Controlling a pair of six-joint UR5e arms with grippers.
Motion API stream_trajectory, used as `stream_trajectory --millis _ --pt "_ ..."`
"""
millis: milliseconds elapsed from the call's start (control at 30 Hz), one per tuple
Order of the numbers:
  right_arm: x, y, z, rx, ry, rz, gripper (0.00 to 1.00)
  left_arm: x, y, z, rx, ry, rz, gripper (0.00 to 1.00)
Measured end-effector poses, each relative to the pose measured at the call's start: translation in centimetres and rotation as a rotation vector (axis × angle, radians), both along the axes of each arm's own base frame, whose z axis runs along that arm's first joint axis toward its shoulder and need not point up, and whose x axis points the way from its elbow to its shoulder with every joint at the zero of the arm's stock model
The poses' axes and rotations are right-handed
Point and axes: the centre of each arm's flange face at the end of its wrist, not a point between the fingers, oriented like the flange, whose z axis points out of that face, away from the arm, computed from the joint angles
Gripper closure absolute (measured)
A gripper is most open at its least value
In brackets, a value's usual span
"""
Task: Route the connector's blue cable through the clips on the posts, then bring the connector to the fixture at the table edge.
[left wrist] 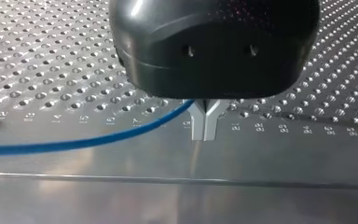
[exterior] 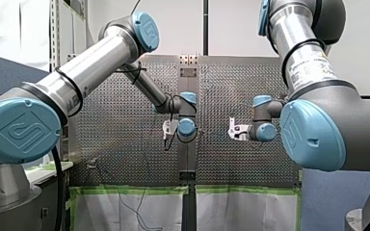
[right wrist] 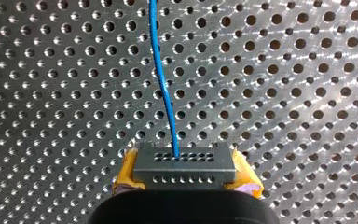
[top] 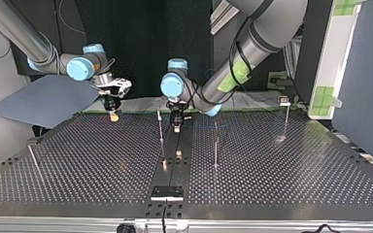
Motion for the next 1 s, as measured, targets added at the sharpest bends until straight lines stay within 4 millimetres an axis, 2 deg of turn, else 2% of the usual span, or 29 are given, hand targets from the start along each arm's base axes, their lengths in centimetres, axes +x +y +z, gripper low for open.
stream_trajectory --millis 333,600,1000 --pt "0.4 -1.0 1.1 -0.020 -0.010 0.004 1.00 0.9 0.1 0.7 -0.003 -0.003 0.003 1.00" --pt "0.5 -1.9 1.9 -0.032 -0.023 0.004 1.00 1.7 -0.5 -1.0 0.009 0.031 0.000 1.00" --pt "0.5 -2.8 2.6 -0.044 -0.028 0.007 1.00 2.3 -0.5 -1.0 -0.002 0.021 0.008 1.00"
